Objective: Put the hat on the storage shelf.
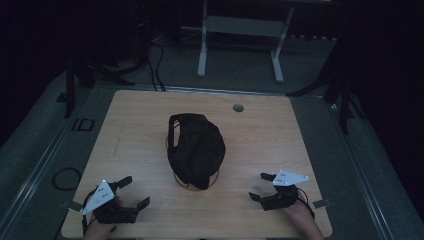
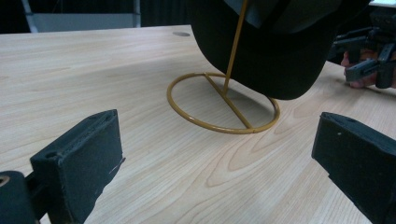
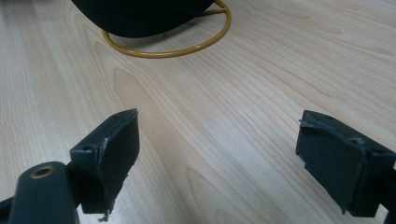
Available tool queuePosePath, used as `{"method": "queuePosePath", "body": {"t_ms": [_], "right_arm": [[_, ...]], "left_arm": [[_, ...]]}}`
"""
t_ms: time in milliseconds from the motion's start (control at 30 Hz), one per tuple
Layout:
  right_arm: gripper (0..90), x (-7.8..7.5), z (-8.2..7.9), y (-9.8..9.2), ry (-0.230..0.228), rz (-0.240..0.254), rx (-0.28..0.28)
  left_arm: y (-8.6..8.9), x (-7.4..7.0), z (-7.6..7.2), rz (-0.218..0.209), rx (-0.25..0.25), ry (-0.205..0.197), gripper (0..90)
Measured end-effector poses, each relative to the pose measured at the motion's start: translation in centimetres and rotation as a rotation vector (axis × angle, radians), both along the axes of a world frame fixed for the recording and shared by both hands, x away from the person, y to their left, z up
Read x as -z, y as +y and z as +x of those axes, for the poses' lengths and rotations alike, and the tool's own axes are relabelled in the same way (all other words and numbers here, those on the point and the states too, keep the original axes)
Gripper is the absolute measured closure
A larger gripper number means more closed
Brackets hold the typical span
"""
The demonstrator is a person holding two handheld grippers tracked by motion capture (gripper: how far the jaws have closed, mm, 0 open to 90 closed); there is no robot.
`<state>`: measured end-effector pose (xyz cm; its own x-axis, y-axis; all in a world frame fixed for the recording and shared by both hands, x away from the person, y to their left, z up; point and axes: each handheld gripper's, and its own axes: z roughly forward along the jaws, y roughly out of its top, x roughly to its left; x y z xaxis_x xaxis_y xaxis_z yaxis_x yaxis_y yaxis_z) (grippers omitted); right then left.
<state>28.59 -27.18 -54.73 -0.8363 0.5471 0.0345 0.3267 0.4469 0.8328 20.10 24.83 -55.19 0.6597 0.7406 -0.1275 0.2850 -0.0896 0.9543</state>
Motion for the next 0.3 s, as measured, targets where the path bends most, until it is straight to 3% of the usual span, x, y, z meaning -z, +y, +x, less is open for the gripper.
{"method": "queuePosePath", "body": {"t_ms": [300], "right_arm": [[13.4, 0.09, 0.00, 0.23, -0.001, -0.014, -0.005]], "left_arm": [[-0.12, 0.03, -0.04, 0.009, -0.001, 0.001, 2.3]]}}
